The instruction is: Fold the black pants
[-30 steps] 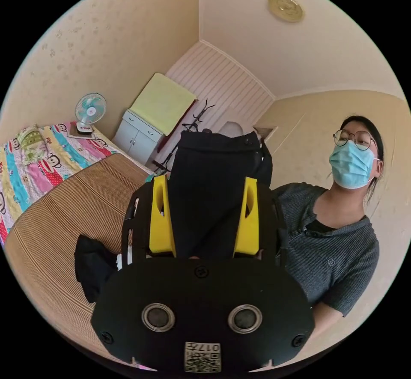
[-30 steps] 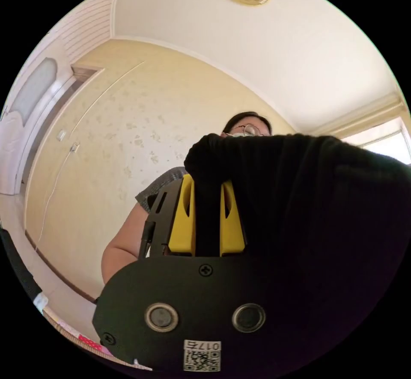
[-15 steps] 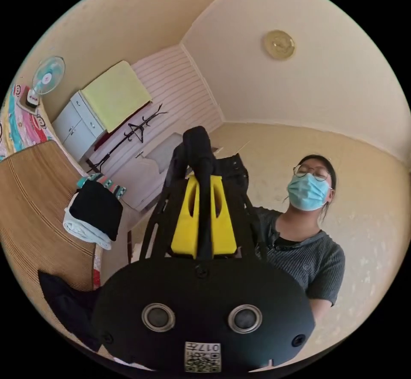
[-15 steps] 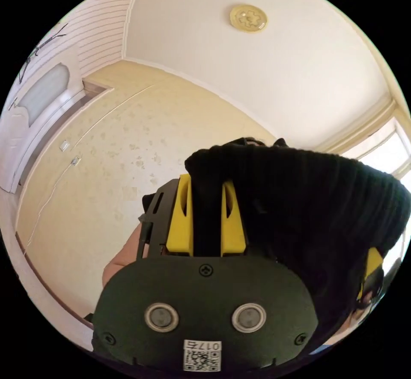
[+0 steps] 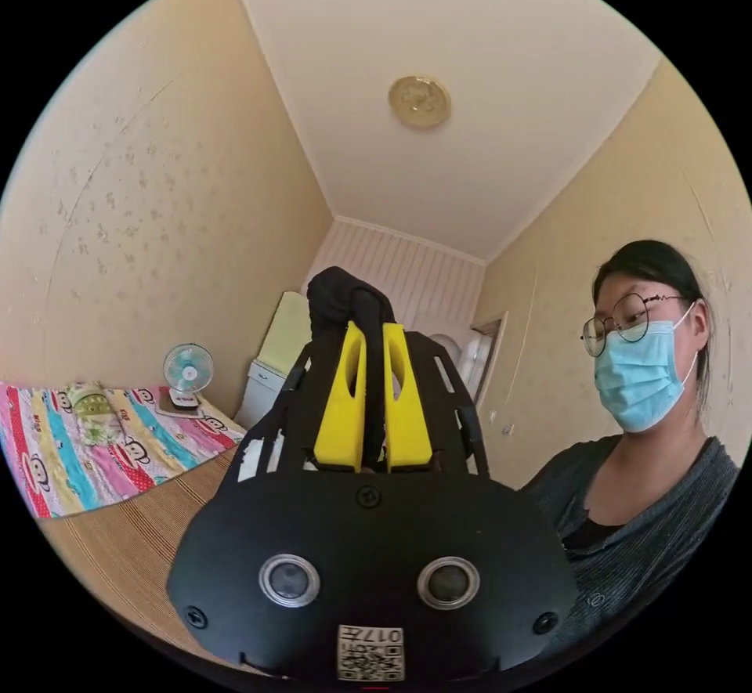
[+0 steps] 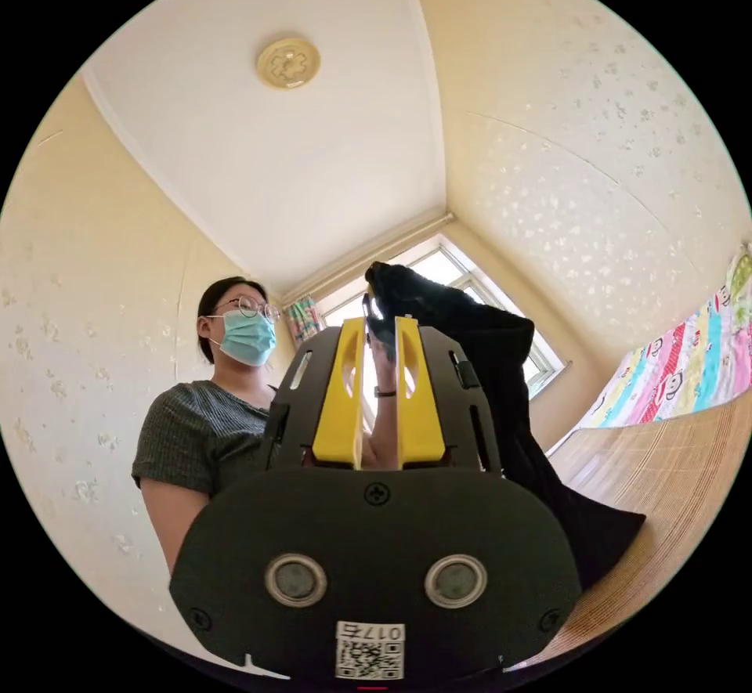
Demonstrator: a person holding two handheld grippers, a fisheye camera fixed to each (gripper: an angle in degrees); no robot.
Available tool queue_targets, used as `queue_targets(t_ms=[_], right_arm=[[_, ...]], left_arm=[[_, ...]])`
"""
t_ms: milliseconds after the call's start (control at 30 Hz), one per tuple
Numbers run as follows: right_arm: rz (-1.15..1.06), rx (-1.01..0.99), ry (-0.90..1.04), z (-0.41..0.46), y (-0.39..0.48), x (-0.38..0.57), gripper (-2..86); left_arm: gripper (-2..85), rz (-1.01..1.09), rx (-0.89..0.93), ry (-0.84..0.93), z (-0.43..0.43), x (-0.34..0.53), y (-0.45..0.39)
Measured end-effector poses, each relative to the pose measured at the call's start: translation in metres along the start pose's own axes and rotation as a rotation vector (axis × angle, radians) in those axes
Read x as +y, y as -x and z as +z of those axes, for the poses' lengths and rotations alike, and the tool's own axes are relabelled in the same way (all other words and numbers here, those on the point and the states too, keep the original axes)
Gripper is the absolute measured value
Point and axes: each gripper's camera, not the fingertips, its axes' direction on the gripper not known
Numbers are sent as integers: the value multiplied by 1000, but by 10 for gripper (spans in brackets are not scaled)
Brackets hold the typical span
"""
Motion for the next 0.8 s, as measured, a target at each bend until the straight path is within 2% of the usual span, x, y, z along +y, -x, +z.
queue_targets(t_ms=[167, 333, 433, 500, 567, 633, 700, 800], right_arm=[[146, 346, 130, 15, -17, 61, 148], [164, 303, 223, 80, -52, 55, 226], [189, 108, 187, 104, -77, 36, 238], [233, -100, 255, 129, -86, 28, 238], [197, -372, 402, 178, -69, 31, 226], [121, -523, 405, 200, -45, 38, 185], [71, -558, 373, 208, -21, 44, 150], [54, -417, 360, 207, 7, 46, 123]], left_arm=[[31, 111, -46, 0, 11, -34, -53], [28, 188, 16, 23, 9, -60, -96], [30, 238, 114, 29, 6, -67, -124], [30, 179, 171, 16, -1, -74, -134], [31, 110, 174, -2, -9, -78, -134], [30, 75, 168, -18, -21, -80, -134], [30, 41, 174, -49, -40, -82, -133], [31, 3, 177, -115, -67, -82, -130]])
